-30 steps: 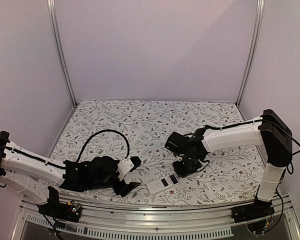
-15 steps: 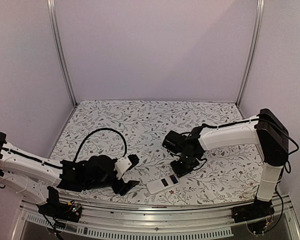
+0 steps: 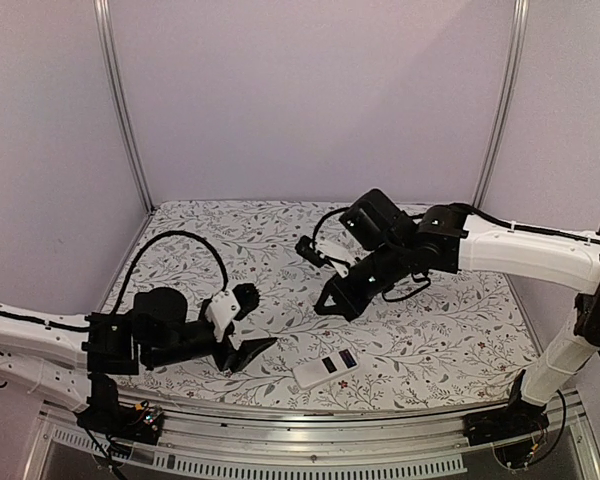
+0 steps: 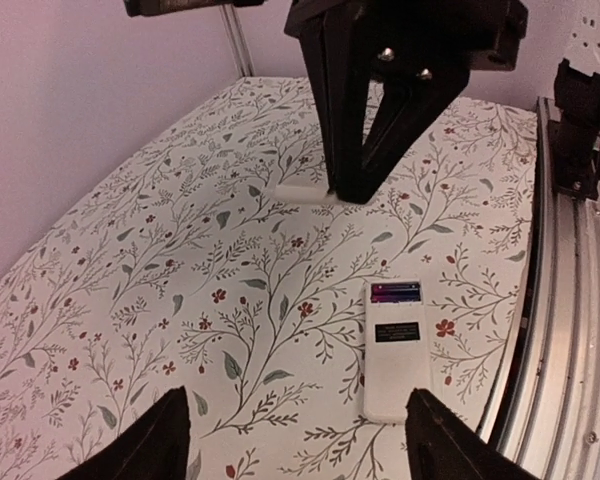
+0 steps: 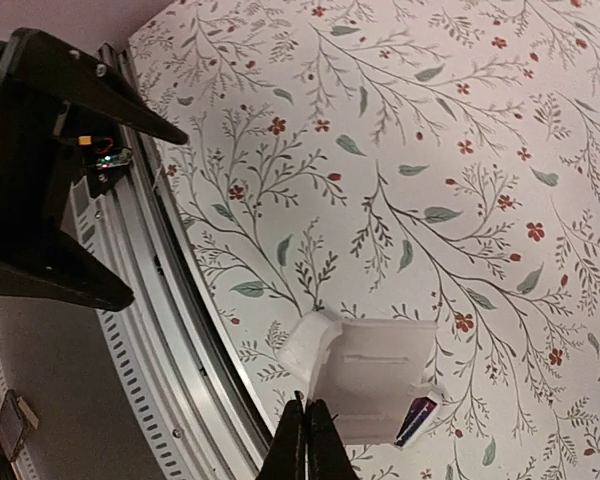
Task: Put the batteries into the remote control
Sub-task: Pass from the right arm to the left
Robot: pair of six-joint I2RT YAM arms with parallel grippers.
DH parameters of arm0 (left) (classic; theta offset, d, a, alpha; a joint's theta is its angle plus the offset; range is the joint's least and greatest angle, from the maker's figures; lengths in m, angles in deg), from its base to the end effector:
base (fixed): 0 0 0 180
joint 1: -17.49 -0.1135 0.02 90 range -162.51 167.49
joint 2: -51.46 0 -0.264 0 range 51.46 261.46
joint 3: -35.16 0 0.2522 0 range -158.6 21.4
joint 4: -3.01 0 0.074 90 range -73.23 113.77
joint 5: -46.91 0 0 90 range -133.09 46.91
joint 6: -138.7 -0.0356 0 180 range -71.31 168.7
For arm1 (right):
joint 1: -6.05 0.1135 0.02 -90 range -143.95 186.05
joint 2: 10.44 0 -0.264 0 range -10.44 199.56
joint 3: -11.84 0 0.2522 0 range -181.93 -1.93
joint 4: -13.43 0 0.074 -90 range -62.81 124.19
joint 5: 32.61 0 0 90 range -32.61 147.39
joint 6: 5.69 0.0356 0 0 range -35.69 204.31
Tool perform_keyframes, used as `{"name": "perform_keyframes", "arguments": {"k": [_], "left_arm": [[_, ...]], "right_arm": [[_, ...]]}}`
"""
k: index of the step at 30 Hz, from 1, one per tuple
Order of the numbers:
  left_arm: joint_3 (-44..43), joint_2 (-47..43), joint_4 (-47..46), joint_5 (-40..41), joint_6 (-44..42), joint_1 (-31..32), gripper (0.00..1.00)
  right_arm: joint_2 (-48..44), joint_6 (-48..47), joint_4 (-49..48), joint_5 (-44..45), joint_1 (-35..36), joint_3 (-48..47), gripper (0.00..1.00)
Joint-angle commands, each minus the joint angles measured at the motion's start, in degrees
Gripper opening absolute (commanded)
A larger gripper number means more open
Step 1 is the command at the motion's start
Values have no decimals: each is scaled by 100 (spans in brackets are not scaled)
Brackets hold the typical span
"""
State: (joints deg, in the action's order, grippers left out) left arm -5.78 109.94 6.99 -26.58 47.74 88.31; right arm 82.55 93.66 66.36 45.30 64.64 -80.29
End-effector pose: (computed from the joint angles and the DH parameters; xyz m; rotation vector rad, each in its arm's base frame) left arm 0.0828 -0.2073 0.2229 0.9911 1.6993 -0.5301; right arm 0.1762 0.3028 0.2856 -1.1837 2.3634 0.7146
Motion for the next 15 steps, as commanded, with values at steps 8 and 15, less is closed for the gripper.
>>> {"name": "perform_keyframes", "arguments": {"k": [8, 15], "left_arm": [[-1797, 106, 1878, -1054, -2592, 4, 72], [-2388, 320, 1978, -1473, -3939, -101, 59]], "right_arm": [[-78, -3365, 1334, -2816, 153, -1436, 0], [-39, -4296, 1831, -3125, 153, -1720, 0]]}}
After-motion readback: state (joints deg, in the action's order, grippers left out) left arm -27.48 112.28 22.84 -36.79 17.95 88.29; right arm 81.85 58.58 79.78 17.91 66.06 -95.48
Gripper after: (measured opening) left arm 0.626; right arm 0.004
